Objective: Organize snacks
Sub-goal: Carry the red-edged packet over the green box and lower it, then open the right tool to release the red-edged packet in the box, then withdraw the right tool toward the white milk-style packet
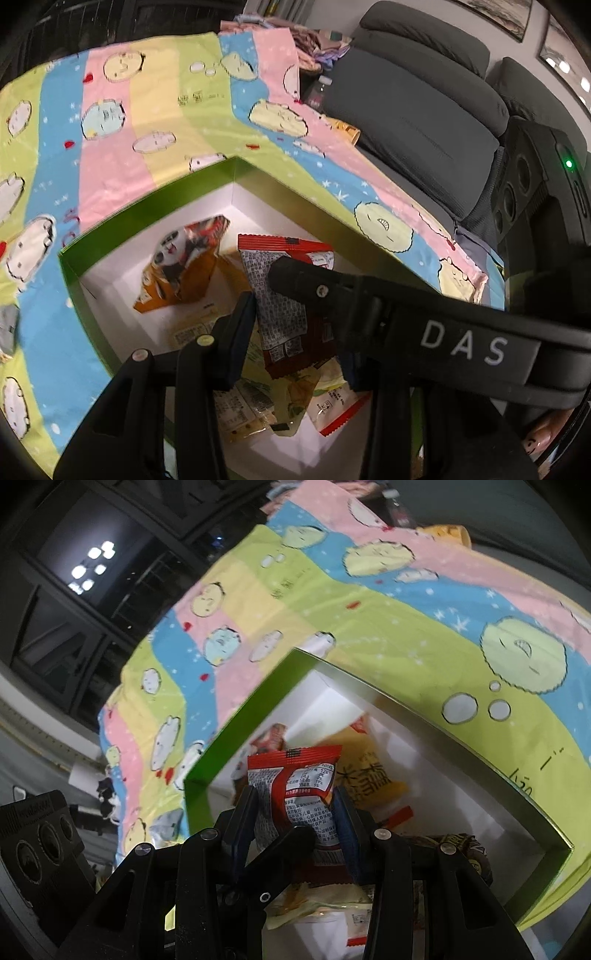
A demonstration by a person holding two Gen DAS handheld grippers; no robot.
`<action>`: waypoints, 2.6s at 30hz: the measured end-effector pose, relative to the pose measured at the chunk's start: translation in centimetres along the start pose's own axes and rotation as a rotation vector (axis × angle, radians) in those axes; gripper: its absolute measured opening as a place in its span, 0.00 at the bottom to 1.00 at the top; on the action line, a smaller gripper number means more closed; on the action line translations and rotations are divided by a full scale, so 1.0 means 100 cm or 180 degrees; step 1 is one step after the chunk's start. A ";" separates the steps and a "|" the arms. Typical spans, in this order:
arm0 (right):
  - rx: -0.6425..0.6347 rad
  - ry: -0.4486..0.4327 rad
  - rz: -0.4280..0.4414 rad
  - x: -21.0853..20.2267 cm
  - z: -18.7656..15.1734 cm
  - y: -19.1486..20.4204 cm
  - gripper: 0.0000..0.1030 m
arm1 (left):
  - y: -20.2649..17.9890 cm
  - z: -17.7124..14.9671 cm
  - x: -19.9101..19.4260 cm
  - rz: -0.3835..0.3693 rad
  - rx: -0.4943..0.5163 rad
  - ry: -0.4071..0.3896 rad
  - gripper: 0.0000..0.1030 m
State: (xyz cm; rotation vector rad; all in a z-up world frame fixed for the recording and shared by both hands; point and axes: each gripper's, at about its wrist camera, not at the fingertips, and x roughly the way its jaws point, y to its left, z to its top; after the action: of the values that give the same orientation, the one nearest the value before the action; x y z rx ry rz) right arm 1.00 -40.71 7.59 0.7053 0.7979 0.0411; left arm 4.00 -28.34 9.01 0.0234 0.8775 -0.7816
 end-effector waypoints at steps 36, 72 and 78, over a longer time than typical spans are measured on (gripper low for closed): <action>-0.0923 -0.0488 -0.0287 -0.012 -0.042 0.104 0.80 | 0.149 -0.108 -0.183 0.1291 -0.1188 -0.0710 0.99; -0.2145 0.1066 -0.0506 0.201 -0.114 0.276 0.54 | 0.251 -0.155 -0.201 0.1503 -0.2079 -0.0484 0.99; -0.1993 0.1071 -0.0124 0.144 -0.121 0.255 0.54 | 0.251 -0.154 -0.202 0.1515 -0.2080 -0.0495 0.99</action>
State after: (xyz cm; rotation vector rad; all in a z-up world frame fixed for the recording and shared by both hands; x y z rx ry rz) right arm 8.80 -10.02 7.58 0.0855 1.0512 0.3664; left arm 1.33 7.11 5.75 -0.3878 0.8972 -0.0309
